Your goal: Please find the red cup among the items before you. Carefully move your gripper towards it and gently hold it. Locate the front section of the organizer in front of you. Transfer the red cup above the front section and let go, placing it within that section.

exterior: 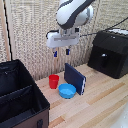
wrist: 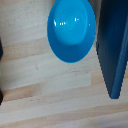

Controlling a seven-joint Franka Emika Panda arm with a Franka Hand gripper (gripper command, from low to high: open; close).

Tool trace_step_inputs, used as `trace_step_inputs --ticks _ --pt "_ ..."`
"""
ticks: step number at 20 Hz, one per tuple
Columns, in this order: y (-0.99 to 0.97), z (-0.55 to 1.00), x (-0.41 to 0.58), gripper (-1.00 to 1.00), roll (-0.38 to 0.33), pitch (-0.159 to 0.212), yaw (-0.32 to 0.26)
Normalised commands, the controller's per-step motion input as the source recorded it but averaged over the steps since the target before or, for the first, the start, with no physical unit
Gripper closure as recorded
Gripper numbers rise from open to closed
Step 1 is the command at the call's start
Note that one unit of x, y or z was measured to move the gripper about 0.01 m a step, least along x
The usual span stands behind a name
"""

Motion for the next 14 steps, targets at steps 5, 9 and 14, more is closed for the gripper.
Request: trace_step_inputs --ticks 5,9,14 --pt "0.02 -0.21 0.265 -1.0 0.0 0.056 -0.126" --pt "0.0 -0.28 0.239 -1.0 0.0 0.075 -0.155" --pt "0.0 -0.34 0.228 -1.0 0.0 0.078 -0.171"
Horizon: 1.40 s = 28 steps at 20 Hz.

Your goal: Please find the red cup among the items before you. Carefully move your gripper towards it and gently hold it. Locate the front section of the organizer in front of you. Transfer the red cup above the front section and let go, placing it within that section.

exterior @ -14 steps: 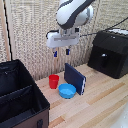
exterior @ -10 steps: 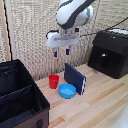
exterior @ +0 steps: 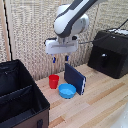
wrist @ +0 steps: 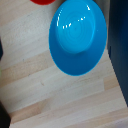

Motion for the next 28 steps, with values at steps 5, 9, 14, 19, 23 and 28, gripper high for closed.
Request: trace_step_inputs --ticks 5,9,14,19,23,28 --pt "0.0 -0.39 0.193 -1.0 0.0 0.069 -0.185" --pt "0.03 -0.36 0.218 -1.0 0.0 0.024 -0.186" --pt "0.0 -0.34 0.202 -1.0 0.0 0.002 -0.152" --pt "0.0 -0.27 0.157 -1.0 0.0 0.001 -0.104" --pt "0.04 -0.19 0.045 1.0 -0.014 0.002 -0.035" --pt "0.04 -0.07 0.003 1.0 -0.024 0.026 -0.006"
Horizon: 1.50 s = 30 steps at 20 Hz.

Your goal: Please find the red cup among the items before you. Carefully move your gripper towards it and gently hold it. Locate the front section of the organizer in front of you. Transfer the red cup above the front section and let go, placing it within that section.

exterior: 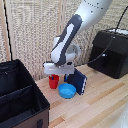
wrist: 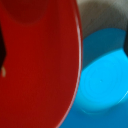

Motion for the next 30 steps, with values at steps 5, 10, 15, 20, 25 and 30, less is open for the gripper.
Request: trace_step_inputs --ticks 5,10,15,20,25,30 --pt "0.0 -0.07 0.0 1.0 -0.013 0.016 0.0" --pt "-0.03 -0.02 -0.002 1.0 0.001 0.0 0.0" --pt "-0.03 0.36 0.082 1.0 0.046 0.014 -0.006" --pt "0.01 0.85 0.278 1.0 0.089 0.101 0.015" --pt "0.01 0.9 0.339 1.0 0.075 0.09 0.025" --pt "0.17 0.88 0.309 1.0 0.074 0.097 0.037"
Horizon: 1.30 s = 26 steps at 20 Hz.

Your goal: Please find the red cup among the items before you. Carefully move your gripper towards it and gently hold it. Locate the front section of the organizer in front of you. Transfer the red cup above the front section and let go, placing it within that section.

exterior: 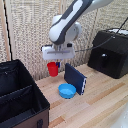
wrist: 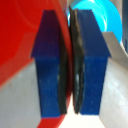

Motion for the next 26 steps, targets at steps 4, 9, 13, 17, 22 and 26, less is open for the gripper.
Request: trace_step_inputs --ticks 4,9,13,17,22,26 --pt "0.44 0.84 0.166 1.0 0.077 0.117 0.079" --pt "0.61 0.81 0.053 1.0 0.08 0.123 0.085" --pt "0.64 0.8 0.012 1.0 0.086 0.115 0.073" --pt "0.68 0.79 0.0 1.0 0.08 0.102 0.058" --pt "0.78 0.61 -0.077 1.0 0.057 0.037 0.025" --pt "0.72 0.44 -0.166 1.0 0.054 0.009 0.046"
